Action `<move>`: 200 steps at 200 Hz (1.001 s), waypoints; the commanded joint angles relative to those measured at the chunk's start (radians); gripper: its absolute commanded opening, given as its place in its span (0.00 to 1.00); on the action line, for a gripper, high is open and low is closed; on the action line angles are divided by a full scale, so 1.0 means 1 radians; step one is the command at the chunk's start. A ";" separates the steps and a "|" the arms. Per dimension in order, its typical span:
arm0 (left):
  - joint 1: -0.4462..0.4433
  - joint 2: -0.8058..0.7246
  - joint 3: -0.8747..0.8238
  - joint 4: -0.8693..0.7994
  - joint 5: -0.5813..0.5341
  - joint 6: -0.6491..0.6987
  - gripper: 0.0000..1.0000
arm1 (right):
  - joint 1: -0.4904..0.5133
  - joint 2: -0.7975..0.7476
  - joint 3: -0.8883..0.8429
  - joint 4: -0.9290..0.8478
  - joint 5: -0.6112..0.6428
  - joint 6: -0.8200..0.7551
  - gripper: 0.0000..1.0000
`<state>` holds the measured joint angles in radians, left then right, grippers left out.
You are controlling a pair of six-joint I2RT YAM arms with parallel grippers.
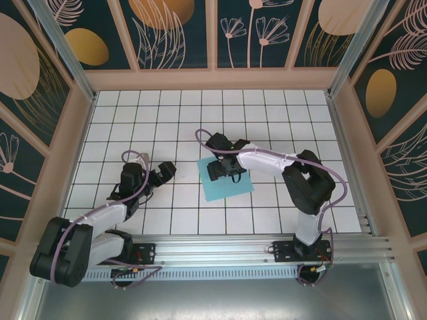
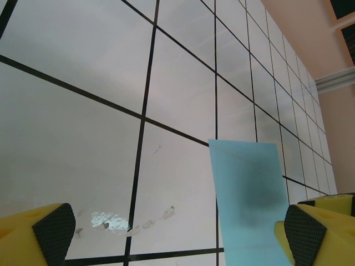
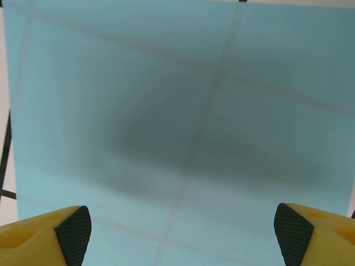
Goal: Fold a paper plane with a square sheet of paper (pick it up from the middle)
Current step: Fold the square sheet of paper in half at the center of the table.
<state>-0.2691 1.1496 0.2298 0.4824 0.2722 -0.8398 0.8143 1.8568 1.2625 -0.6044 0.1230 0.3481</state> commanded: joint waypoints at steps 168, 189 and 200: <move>-0.004 0.061 0.034 0.046 0.016 -0.010 0.99 | -0.003 0.109 -0.002 0.011 -0.061 -0.029 0.79; -0.005 0.062 0.036 0.045 0.016 -0.013 0.98 | -0.003 0.094 0.009 0.003 -0.057 -0.031 0.73; -0.005 0.063 0.037 0.044 0.017 -0.012 0.98 | -0.003 0.075 0.016 0.002 -0.059 -0.028 0.70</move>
<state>-0.2695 1.2049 0.2432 0.4980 0.2802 -0.8433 0.8169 1.9484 1.2823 -0.5842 0.0784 0.3206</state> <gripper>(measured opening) 0.985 0.735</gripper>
